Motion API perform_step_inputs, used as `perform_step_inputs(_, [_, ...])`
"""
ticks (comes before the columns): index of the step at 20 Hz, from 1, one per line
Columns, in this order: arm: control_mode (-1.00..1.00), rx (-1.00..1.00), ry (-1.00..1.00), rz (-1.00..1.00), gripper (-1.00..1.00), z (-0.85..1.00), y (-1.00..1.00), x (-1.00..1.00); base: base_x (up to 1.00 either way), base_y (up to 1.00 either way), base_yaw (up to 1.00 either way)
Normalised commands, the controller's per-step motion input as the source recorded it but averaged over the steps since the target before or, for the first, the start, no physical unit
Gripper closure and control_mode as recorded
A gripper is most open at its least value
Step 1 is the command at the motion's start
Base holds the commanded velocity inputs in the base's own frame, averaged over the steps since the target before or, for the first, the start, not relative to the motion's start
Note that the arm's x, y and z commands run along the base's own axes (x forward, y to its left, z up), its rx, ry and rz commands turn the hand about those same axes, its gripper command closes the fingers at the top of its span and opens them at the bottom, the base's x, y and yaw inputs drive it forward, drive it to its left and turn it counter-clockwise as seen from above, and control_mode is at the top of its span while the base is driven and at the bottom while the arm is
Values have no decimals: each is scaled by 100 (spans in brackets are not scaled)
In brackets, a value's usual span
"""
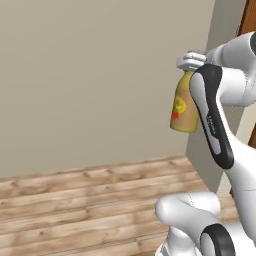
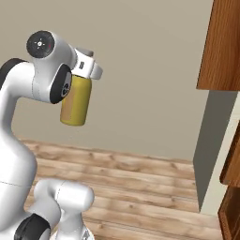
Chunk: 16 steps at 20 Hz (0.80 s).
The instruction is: Pick the juice, can, bottled drink from the counter and place them in the open cabinet.
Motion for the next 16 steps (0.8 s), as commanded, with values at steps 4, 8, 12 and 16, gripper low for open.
perform_step_inputs(4, [100,0,0,0,100,0,0,0,100,-39,0])
perform_step_inputs(8, [100,0,0,0,100,0,0,0,35,-35,-8])
perform_step_inputs(12, [100,0,0,0,100,0,0,0,-39,-16,-41])
perform_step_inputs(16, [100,0,0,0,100,0,0,0,-56,-1,-54])
